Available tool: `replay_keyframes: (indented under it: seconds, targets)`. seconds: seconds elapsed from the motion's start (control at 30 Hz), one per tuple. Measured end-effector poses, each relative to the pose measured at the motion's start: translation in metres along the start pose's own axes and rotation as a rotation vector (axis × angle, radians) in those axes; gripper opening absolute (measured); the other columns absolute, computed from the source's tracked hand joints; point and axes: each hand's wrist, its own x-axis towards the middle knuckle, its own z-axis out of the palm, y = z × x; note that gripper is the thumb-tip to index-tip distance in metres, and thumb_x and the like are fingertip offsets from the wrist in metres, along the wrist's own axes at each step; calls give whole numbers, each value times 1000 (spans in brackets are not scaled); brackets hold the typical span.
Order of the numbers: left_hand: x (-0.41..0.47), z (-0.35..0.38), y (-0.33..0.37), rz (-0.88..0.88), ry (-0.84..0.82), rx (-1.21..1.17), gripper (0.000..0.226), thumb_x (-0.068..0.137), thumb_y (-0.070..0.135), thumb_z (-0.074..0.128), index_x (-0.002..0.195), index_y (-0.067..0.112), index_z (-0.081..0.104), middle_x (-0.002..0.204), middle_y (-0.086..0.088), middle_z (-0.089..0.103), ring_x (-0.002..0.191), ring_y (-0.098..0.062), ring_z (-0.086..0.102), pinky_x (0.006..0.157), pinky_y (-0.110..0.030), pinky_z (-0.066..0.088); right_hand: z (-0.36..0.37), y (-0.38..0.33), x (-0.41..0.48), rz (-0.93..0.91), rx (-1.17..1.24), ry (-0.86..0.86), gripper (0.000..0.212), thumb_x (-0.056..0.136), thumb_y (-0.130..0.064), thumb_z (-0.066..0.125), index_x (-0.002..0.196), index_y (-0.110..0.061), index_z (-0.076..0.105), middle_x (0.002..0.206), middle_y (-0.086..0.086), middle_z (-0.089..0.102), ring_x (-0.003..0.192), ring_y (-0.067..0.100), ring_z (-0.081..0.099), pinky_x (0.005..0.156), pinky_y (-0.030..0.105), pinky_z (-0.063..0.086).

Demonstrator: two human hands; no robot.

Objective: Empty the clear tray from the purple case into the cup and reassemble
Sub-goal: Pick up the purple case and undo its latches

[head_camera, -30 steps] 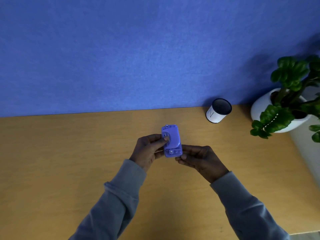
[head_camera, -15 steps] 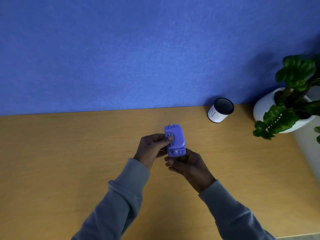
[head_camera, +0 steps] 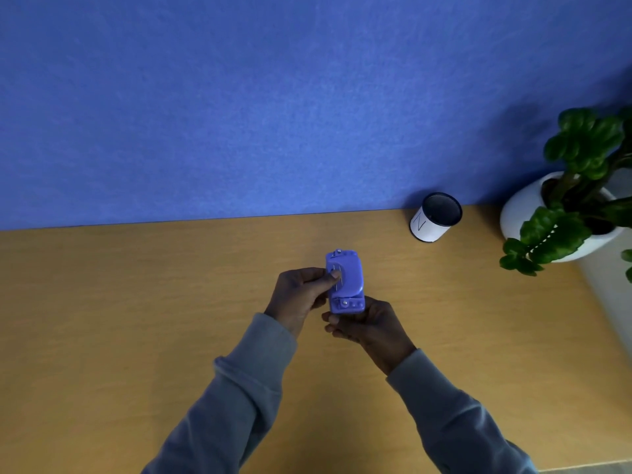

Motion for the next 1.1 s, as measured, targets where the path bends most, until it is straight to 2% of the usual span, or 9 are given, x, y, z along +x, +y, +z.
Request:
replay_keyframes:
  seconds: [0.2,0.3,0.4,0.6,0.73,0.9,1.0,1.1]
  targets:
    - [0,-4,-3,-7,8,11,20,83,25,80,92,7,82,79,-9,72,76,-21,60,73,-36,50,2,7,1,41,12,-8,20,76,-12,85,95,-17,81,97,19,79,88,29,77,77,33,61]
    - [1,-5,-3,2,20,27,21,83,24,80,94,6,82,72,-1,73,69,-14,62,68,-31,50,-2,6,0,0,-13,-37,24,79,-6,82,102,-13,78,103,23,77,98,30,75,83,38,62]
    - [1,-6,-2,2,28,8,20,82,23,81,93,7,82,74,-2,73,69,-15,61,68,-31,49,-14,0,-3,-27,-18,-54,35,78,-4,82,113,-9,75,110,26,75,104,30,73,93,43,60]
    - [0,-7,0,-14,9,-15,20,72,34,82,80,16,84,76,-6,69,73,-20,56,72,-35,47,-40,-10,-3,-37,52,-33,39,72,-15,88,109,-8,78,105,21,78,99,28,76,84,33,60]
    - [-1,-7,-1,-22,11,-23,9,82,25,81,81,17,84,74,-2,72,74,-20,60,72,-34,49,-44,-10,-1,-88,-22,-26,29,76,-9,84,105,-10,79,100,20,79,96,28,77,81,33,61]
    - [-5,-5,0,-41,8,-57,10,84,22,79,83,12,82,75,-3,74,70,-16,64,68,-30,52,-44,-4,-1,-138,-47,-22,28,80,5,78,103,-11,80,93,15,80,94,28,76,81,34,60]
    - [-8,-6,0,-42,11,-53,12,83,23,80,86,11,82,80,-6,76,77,-20,66,73,-34,52,-44,-2,-2,-129,-20,-40,32,81,1,78,112,-8,75,106,20,78,103,31,74,86,37,59]
    - [-12,-4,2,-31,-7,-65,23,75,32,83,87,11,83,87,-10,77,84,-24,66,79,-38,52,-42,-6,0,-38,224,-101,42,86,-5,66,127,-5,65,127,20,70,120,35,65,95,44,56]
